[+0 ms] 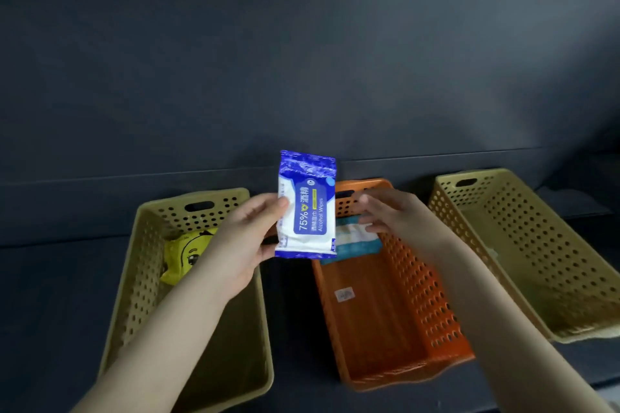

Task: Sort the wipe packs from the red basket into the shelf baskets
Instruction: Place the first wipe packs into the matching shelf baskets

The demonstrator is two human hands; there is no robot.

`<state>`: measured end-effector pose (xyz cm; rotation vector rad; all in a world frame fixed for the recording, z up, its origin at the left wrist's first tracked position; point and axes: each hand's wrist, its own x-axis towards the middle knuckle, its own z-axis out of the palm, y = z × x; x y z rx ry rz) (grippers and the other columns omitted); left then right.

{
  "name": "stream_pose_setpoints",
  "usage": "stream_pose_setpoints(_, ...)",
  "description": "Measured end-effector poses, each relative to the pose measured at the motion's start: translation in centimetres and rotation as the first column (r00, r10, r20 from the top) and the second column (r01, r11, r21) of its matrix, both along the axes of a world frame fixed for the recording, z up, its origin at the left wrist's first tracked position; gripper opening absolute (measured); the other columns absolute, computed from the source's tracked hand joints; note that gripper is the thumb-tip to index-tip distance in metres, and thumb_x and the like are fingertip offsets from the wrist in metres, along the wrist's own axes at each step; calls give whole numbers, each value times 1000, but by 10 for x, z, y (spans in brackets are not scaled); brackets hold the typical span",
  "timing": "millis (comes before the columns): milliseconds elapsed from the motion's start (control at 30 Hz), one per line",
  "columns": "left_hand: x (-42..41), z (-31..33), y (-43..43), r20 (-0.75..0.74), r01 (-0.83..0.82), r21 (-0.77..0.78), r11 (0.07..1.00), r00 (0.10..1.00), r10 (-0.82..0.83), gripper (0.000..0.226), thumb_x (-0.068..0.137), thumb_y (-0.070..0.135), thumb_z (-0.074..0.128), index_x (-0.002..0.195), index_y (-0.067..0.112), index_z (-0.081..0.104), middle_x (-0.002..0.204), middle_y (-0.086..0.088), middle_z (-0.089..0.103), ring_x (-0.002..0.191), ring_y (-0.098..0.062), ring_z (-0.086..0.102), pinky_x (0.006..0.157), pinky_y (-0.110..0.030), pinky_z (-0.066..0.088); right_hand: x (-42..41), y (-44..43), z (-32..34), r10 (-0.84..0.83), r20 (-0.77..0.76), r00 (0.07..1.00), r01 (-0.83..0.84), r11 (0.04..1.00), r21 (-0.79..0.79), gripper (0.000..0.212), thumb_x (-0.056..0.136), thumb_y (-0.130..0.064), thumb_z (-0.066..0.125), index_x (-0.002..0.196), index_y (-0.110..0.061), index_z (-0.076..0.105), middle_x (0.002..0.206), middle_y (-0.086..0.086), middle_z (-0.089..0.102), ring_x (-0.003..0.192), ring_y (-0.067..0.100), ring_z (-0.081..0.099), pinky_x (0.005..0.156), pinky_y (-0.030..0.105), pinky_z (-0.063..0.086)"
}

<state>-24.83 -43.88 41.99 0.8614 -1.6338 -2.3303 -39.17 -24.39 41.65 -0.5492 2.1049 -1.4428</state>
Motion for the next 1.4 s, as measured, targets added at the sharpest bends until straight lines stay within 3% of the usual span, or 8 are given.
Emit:
stream_pose_setpoints(133,-35,16,38,-77,158,-37,987,984,-161,11,91,20,62,98,13,67,100,-7,73,87,-18,70,70,-38,59,20,23,21,-41,261,964,111,960,-257,40,81,-32,64,110,-5,63,102,11,72,87,18,67,74,28,52)
stream_pose_setpoints(233,-63,23,70,-94,280,-85,956,953,-287,16,89,20,65,103,11,67,100,-7,74,88,-19,72,67,-36,58,15,53,26,-162,379,911,311,873,-375,27,76,-15,69,97,-6,55,100,15,71,86,24,69,74,36,56)
stream_pose_setpoints(400,-122,16,111,-121,349,-335,875,905,-407,25,91,18,63,115,26,59,114,0,67,101,-10,63,77,-39,59,-12,128,31,-472,514,716,671,669,-321,24,82,-10,69,103,-8,57,96,17,66,81,24,64,79,38,54)
stream_pose_setpoints(500,-161,-1,126,-53,361,-635,683,862,-505,37,90,25,64,126,27,55,129,3,60,112,-9,59,97,-32,48,-41,170,16,-587,602,542,784,610,-110,29,81,-15,73,106,-5,62,89,13,68,74,23,64,90,43,53)
stream_pose_setpoints(600,-193,-16,143,126,435,-795,424,801,-585,59,88,38,65,141,22,44,144,2,46,132,-16,43,110,-35,35,-70,188,-7,-665,604,439,808,586,58,30,83,-12,72,109,-4,60,90,14,71,76,23,68,82,38,58)
stream_pose_setpoints(867,-231,-34,166,500,523,-847,-95,721,-480,100,73,76,56,150,23,22,154,4,20,134,-28,28,108,-44,29,-133,167,-58,-777,436,454,722,608,332,28,85,-5,69,109,2,57,90,15,67,74,24,66,72,39,56)
stream_pose_setpoints(1167,-236,-40,162,524,533,-836,-128,708,-474,102,70,80,53,151,28,18,153,10,14,134,-27,23,108,-44,24,-144,159,-85,-783,425,455,705,607,365,21,89,2,59,108,-2,50,79,10,55,64,19,54,28,19,40)
stream_pose_setpoints(1400,-231,-37,164,515,560,-826,-70,697,-500,99,74,76,54,151,24,20,155,10,15,137,-27,24,111,-47,25,-140,166,-70,-772,399,495,707,625,332,39,81,-19,75,110,-1,57,95,15,68,85,29,68,85,46,56)
